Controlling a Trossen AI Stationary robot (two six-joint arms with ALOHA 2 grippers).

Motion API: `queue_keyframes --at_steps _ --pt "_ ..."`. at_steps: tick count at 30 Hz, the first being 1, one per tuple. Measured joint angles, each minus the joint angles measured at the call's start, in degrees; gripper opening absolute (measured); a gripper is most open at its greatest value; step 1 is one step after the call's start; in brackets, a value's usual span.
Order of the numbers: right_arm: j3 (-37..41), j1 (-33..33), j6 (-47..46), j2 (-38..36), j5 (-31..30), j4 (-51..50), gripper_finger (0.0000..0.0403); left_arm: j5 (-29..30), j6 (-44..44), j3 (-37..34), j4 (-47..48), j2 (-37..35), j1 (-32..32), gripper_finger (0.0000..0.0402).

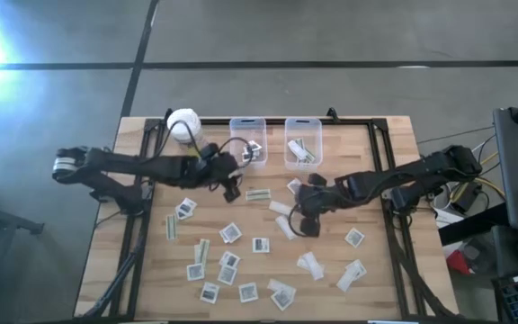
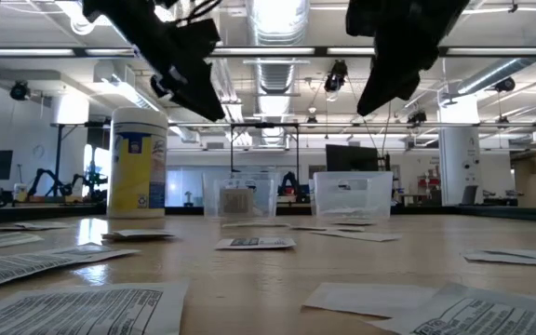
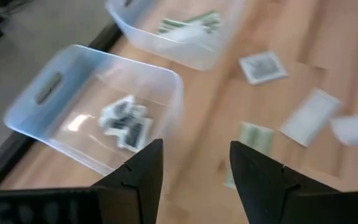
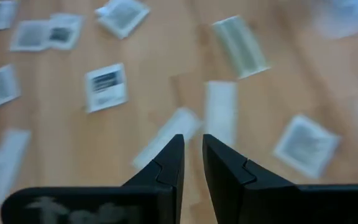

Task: Pick & Place First Aid Supplies
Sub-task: Put the bandage into the right transparent bin

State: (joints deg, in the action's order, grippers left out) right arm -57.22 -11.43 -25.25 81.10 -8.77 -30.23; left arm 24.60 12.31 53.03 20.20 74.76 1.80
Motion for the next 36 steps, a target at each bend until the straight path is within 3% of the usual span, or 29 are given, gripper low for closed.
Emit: queue_keyframes --at_steps 10,19,27,31,36 --pt "0.04 -7.39 -12.11 0.0 4.81 -9.04 0.0057 0.04 4.98 -3.64 -0.01 -2.15 -7.29 0.0179" --pt "0.22 -14.11 -24.8 0.0 4.89 -14.06 0.0057 0.1 7.24 -4.61 0.07 -2.25 -7.65 0.0179" --pt "1.65 -15.29 -34.86 0.0 4.11 -12.91 0.0061 0.13 7.1 -4.61 -0.04 -2.25 -7.65 0.0179" --pt "3.55 -15.6 -34.94 0.0 4.61 -6.14 0.0083 0.15 7.04 -4.61 -0.04 -2.25 -7.65 0.0179" --pt "4.57 -17.02 -26.34 0.0 4.52 3.34 0.0111 0.54 7.01 -4.61 -0.01 -2.25 -7.63 0.0179"
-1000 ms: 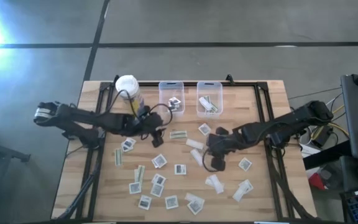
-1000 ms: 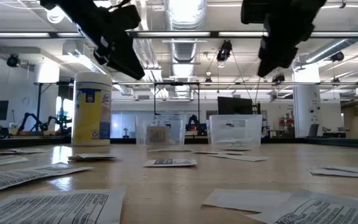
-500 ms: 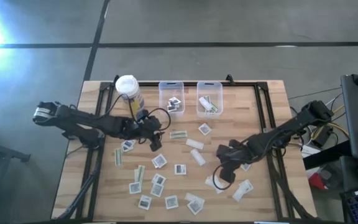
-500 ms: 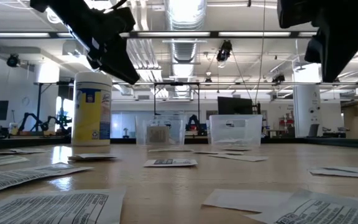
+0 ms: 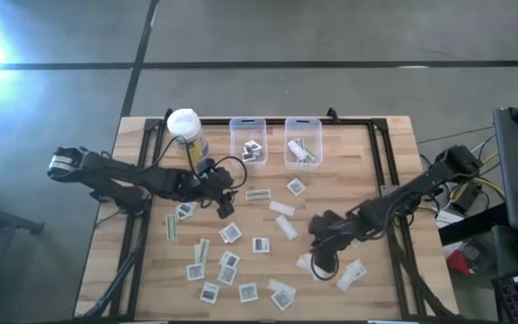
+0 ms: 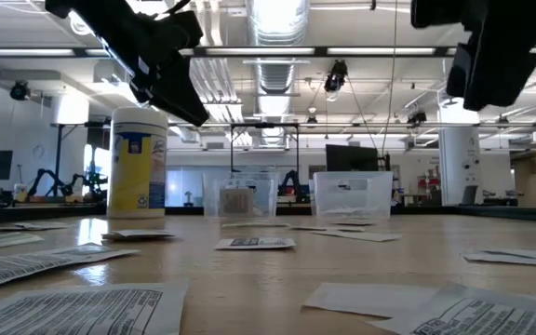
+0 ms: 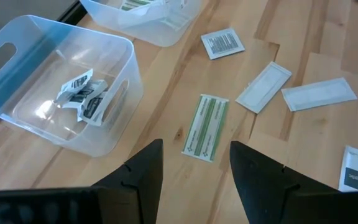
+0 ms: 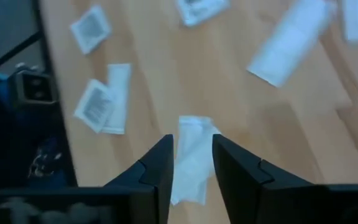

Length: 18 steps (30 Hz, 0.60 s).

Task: Pick & Place First Aid Supplies
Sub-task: Put the bandage into the right transparent bin

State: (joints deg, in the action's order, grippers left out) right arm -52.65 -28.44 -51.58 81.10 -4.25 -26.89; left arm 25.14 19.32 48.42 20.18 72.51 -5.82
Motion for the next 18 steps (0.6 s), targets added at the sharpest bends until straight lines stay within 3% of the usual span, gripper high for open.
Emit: queue_keyframes --at_steps 11,18 --pt "-1.09 -1.32 13.29 3.75 -1.22 4.76 0.0128 -0.08 0.93 0.02 0.18 0.0 -0.07 0.0179" --pt "-4.07 -2.09 19.5 10.33 -0.11 2.62 0.0129 -4.6 4.14 0.02 1.84 -0.02 -0.89 0.0179"
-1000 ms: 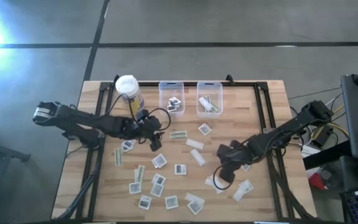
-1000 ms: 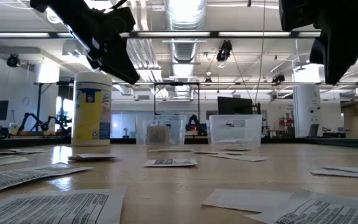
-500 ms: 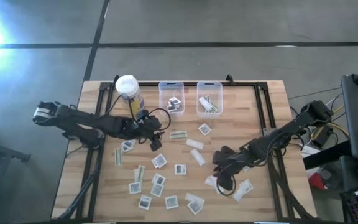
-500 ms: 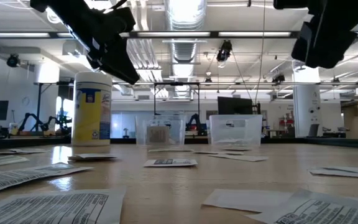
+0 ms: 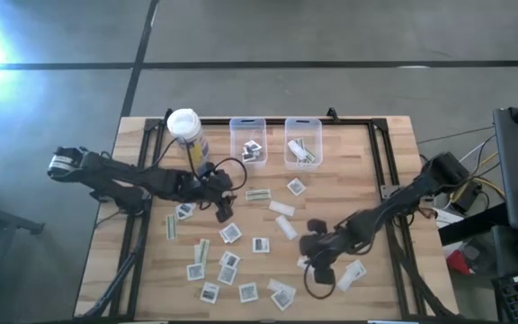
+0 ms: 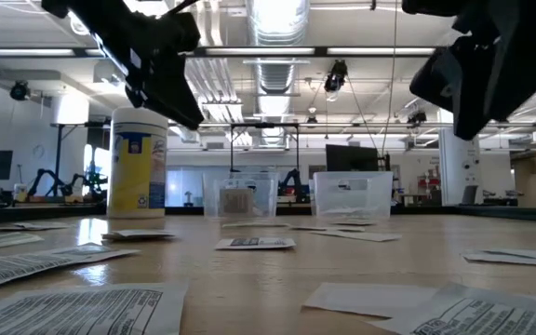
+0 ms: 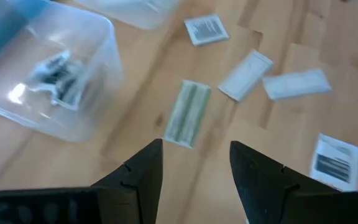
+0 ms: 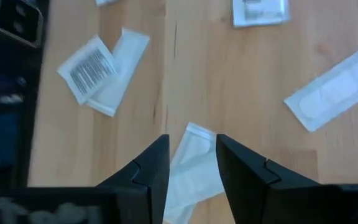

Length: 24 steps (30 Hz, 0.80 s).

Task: Pick & Place First Aid Supplies
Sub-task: Put the bandage into the right transparent bin

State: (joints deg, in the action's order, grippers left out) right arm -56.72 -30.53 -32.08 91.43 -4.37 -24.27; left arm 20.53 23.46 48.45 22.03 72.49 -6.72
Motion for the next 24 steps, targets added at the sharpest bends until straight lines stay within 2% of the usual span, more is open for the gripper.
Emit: queue_keyframes --at_steps 8,24 --pt "-4.07 0.03 0.82 6.15 -0.08 -10.42 0.0132 -1.9 1.16 0.0 2.48 0.0 -2.58 0.0179" --pt "-9.12 0.05 2.7 16.04 0.33 -15.01 0.0134 -1.85 -0.46 0.0 4.68 0.0 -4.05 0.0179"
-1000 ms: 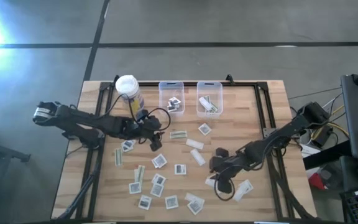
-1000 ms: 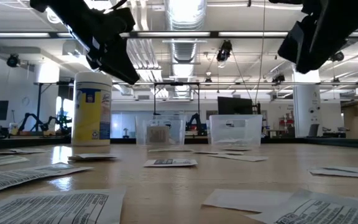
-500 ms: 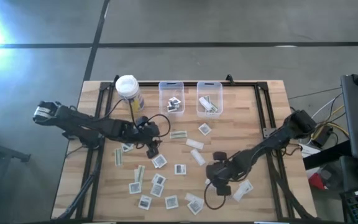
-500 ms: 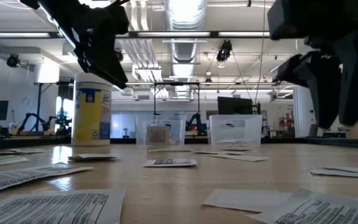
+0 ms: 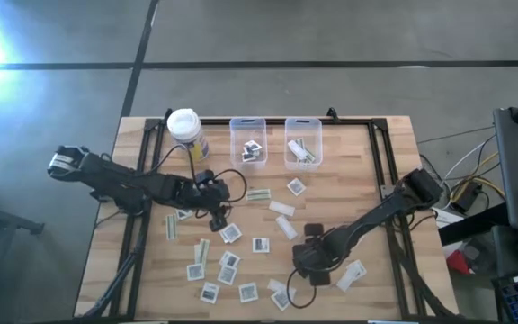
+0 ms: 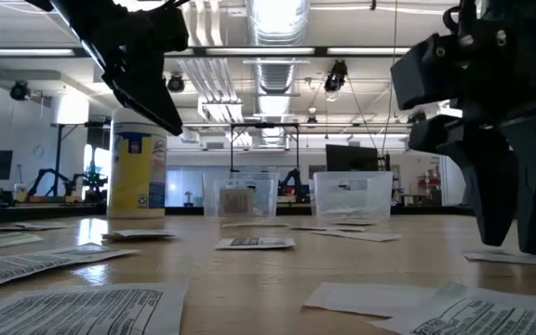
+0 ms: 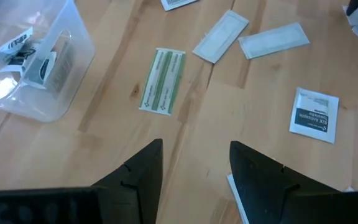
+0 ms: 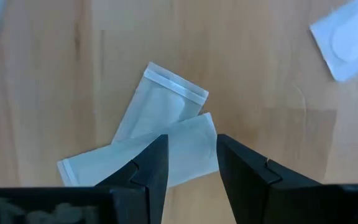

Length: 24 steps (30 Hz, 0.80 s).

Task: Pick & Place First Aid Supplies
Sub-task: Put the bandage into the right transparent bin

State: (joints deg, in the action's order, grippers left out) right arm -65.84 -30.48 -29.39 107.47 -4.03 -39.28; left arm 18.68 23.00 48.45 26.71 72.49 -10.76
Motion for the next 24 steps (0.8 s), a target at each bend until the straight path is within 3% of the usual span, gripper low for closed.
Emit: queue_keyframes --at_steps 13,24 --pt "0.28 0.27 -0.61 1.05 0.26 -2.28 0.0133 0.04 0.06 0.0 -0.12 0.0 0.0 0.0179" --pt "1.08 2.18 -3.02 1.13 1.92 -2.21 0.0096 0.04 0.16 0.0 0.03 0.0 0.0 0.0179"
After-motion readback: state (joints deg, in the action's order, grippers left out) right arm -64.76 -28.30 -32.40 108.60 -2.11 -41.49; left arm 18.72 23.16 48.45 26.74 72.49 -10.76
